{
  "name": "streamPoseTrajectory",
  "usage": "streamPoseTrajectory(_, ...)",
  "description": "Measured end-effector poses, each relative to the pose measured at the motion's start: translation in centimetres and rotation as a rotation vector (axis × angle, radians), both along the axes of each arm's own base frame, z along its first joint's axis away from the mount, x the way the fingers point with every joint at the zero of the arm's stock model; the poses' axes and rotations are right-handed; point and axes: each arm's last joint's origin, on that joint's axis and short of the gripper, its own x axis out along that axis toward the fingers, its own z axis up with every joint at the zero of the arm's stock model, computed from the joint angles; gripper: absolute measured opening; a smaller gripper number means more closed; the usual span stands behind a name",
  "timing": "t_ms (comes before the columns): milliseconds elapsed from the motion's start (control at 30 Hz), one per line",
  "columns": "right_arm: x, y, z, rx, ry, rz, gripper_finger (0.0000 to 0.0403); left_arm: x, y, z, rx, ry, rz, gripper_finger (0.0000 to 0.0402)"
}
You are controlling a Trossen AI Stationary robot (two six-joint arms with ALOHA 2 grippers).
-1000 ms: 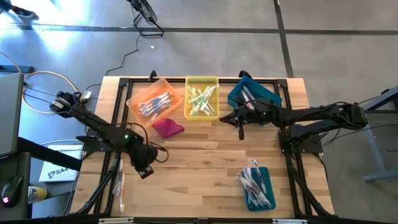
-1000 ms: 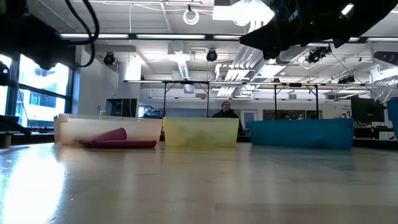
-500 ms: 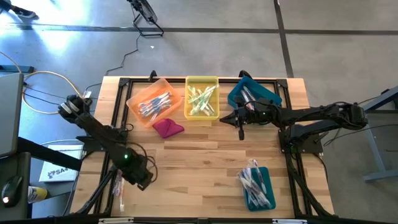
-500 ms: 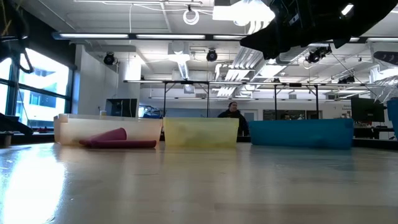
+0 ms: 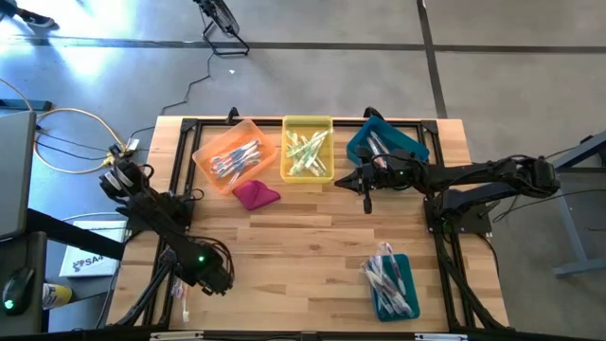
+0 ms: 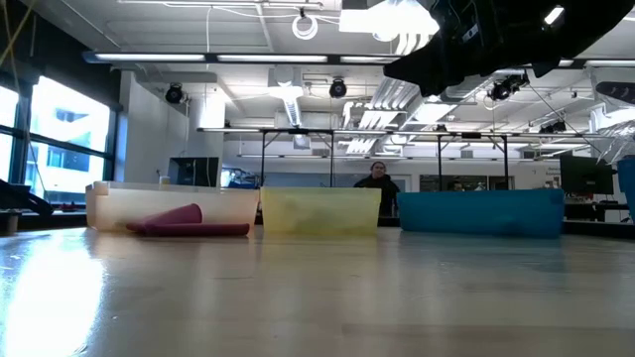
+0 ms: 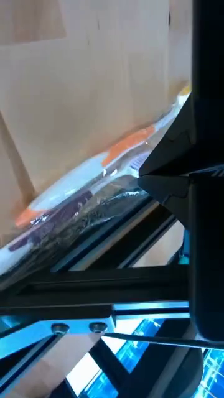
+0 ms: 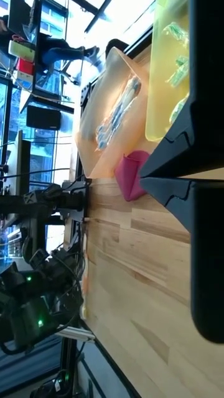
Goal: Pick & Place Toothbrushes
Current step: Put the orange toothbrush into the top blue bin
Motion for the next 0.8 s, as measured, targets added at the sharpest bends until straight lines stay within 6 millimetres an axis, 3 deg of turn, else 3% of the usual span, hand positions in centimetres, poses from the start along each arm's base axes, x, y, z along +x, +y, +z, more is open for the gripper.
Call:
streamPoseTrajectory(400,0.0,0.0,0.0,0.001,0.001,0.004,0.0002,-1.5,-1.3,-0.1,0.042,0.036,-0.036,0.0000)
streamPoseTrajectory(800,0.0,0.2,0.1,0.014,-0.011,0.071,0.0002,-0.8,-2.6,-3.3,0.084,0.023,-0.077,0.0000)
